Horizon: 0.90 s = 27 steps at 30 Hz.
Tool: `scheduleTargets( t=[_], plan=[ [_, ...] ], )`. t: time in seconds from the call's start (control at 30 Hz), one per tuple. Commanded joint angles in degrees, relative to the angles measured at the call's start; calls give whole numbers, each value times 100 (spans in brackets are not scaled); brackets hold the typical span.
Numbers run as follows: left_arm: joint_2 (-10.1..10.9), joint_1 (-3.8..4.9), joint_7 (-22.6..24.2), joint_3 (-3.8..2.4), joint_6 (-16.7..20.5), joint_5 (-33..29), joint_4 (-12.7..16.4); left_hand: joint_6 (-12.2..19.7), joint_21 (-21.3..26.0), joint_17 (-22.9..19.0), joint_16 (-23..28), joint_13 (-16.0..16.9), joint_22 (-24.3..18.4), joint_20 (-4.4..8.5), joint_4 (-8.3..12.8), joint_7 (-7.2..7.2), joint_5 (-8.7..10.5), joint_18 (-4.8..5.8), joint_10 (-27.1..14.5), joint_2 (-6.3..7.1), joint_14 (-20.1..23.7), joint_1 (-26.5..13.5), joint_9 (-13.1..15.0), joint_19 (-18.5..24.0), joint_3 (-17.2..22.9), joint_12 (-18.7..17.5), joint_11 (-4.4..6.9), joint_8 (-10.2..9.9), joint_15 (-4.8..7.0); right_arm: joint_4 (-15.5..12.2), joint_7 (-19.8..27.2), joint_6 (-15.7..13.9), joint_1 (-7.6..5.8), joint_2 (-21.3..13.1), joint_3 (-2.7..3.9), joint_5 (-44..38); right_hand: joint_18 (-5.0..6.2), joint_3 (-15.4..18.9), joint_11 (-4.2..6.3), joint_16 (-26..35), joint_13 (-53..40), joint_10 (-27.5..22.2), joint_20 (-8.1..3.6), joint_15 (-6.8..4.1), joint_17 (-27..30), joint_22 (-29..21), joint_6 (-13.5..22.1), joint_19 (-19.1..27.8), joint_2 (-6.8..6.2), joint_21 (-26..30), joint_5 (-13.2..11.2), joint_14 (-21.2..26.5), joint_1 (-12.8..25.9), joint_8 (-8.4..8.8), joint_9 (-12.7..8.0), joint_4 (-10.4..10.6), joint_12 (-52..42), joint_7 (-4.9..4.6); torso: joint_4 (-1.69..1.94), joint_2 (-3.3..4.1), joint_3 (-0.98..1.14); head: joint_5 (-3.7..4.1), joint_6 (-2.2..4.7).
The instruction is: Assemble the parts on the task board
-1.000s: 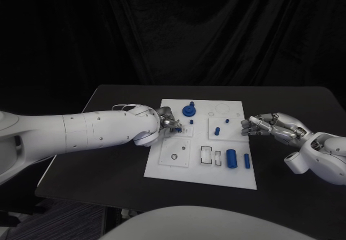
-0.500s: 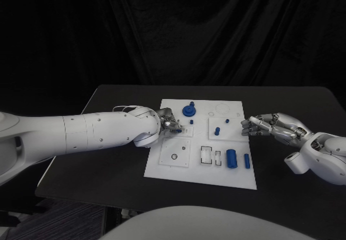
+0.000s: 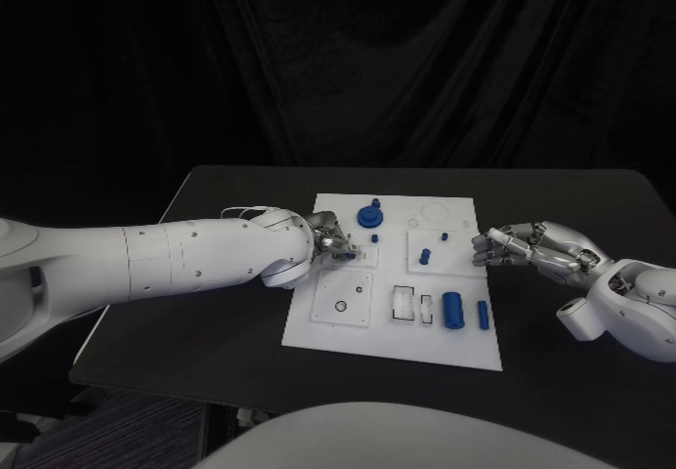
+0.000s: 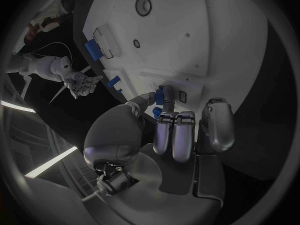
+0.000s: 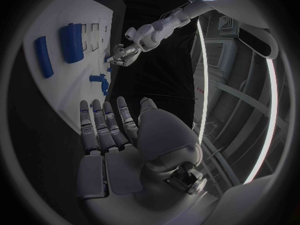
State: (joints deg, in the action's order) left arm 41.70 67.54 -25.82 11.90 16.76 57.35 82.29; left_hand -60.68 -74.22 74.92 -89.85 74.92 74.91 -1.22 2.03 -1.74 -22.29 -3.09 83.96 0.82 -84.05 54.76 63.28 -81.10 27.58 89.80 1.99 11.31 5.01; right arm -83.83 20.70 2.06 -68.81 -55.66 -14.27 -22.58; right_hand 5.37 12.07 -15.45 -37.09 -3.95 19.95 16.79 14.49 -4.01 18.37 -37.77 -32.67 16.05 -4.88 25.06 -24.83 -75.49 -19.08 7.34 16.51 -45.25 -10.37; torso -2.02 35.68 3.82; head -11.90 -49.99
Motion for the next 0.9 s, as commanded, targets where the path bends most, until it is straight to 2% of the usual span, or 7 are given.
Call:
scheduleTargets(
  t=[0.03, 0.13, 0.17, 0.2, 0.53, 0.9],
  plan=[
    [-6, -40, -22, 19, -192, 14, -19, 65, 70, 1508, -15, 1508, 577, -14, -125, 14, 190, -120, 604, -22, -595, 3, 7, 50, -70, 20, 32, 18, 11, -6, -108, 51, 13, -9, 5, -8, 62, -36, 9, -22, 10, -27, -14, -4, 5, -6, 34, 28, 5, 10, 15, 34, -53, -33, -3, 8, -7, -479, -1, -2, 1, -6, -1],
    [-3, -41, -47, 19, -217, 14, -33, 69, 81, 1508, -15, 1508, 575, -14, -157, 13, 182, -123, 604, -22, -595, 5, 9, 53, -104, 20, 29, 23, 7, -7, -113, 57, 13, -11, 5, -8, 62, -33, 8, -24, 10, -30, -14, -4, 5, -8, 35, 29, 3, 10, 12, 37, -49, -35, -3, 10, -8, -481, -3, 1, 1, -10, -1],
    [0, -41, -64, 19, -231, 14, -38, 93, 89, 1508, -15, 1508, 580, -11, -100, 22, -60, -124, 604, -21, -595, 129, 23, 50, -75, 20, 38, 34, 14, -7, -115, 58, 13, -11, 4, -8, 62, -33, 8, -24, 10, -30, -14, -4, 5, -8, 35, 29, 3, 10, 12, 37, -49, -35, -3, 10, -8, -481, -2, 1, 0, -21, -1],
    [4, -42, -77, 19, -238, 14, -41, 97, 85, 1508, -15, 1508, 585, -11, -83, 23, -110, -122, 604, -17, -595, 160, 28, 45, -67, 20, 39, 40, 15, -7, -116, 58, 13, -13, 4, -8, 62, -33, 8, -24, 10, -30, -14, -4, 5, -8, 35, 29, 3, 10, 12, 37, -49, -35, -3, 10, -8, -481, -3, 0, 0, -14, -1],
    [24, -46, -104, 19, -283, 14, -63, 72, 78, 1508, -15, 1508, 594, -10, -92, 29, -55, -119, 604, -4, -595, 170, 50, 35, -97, 20, 40, 75, 15, -8, -123, 66, 14, -18, 4, -8, 62, -33, 8, -24, 10, -30, -14, -4, 5, -8, 35, 29, 3, 10, 12, 37, -49, -35, -3, 10, -8, -481, -1, 2, 0, -23, -1],
    [33, -48, -111, 19, -315, 14, -73, 97, 85, 1508, -15, 1508, 605, 1, 47, 47, -123, -118, 604, 17, -595, 357, 105, 24, -33, 20, 59, 130, 31, 0, -130, 88, 20, -14, 4, -8, 62, -31, 10, -29, 10, -31, -14, -4, 5, -11, 36, 30, 1, 10, 11, 39, -47, -37, -3, 11, -10, -487, -6, -3, 1, -37, -1]
  ],
)
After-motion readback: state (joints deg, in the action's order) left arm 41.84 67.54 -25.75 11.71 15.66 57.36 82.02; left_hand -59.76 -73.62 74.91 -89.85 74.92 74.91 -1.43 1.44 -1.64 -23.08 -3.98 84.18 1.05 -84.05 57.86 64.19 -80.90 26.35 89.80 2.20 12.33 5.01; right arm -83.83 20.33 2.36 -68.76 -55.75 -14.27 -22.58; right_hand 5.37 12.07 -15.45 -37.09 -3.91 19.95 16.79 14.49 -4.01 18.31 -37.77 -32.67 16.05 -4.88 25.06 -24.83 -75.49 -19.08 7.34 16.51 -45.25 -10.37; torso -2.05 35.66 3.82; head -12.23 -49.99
